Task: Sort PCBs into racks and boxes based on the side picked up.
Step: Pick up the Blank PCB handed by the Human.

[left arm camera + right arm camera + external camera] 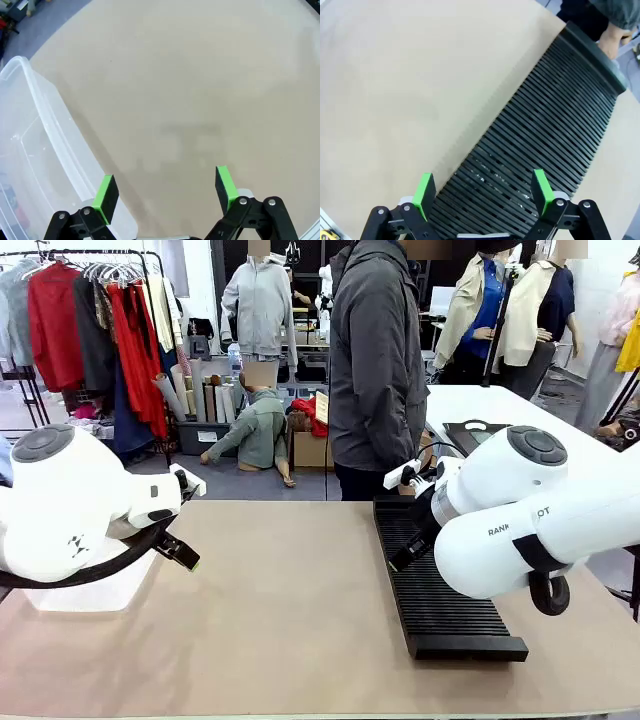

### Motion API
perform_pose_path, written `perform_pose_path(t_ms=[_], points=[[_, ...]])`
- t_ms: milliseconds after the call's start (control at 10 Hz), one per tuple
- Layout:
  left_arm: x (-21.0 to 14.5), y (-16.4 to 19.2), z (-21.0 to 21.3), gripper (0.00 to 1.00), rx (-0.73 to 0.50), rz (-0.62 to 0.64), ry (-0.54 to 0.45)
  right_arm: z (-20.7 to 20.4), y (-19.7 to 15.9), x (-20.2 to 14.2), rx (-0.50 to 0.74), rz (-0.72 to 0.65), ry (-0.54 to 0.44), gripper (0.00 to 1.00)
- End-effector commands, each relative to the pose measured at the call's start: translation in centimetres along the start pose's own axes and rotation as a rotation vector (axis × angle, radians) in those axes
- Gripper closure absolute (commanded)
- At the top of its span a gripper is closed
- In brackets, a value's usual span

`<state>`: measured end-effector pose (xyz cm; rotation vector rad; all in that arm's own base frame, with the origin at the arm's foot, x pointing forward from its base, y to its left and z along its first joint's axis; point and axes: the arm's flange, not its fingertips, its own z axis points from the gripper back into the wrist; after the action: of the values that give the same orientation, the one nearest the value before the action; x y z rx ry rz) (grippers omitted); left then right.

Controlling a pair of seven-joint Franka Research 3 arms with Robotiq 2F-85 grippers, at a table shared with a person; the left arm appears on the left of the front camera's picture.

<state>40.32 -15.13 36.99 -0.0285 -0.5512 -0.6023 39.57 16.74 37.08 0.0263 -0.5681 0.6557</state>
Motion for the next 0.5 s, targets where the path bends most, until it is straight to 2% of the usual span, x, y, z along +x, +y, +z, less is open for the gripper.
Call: perform_pose_path(t_ms=[0, 400], points=[[0.01, 0.00, 0.01, 0.00, 0.000, 0.000, 0.000, 0.00, 0.00, 0.00, 0.000, 0.000, 0.000, 0.00], [0.01, 0.00, 0.01, 0.00, 0.000, 0.000, 0.000, 0.00, 0.00, 0.00, 0.000, 0.000, 0.000, 0.00]])
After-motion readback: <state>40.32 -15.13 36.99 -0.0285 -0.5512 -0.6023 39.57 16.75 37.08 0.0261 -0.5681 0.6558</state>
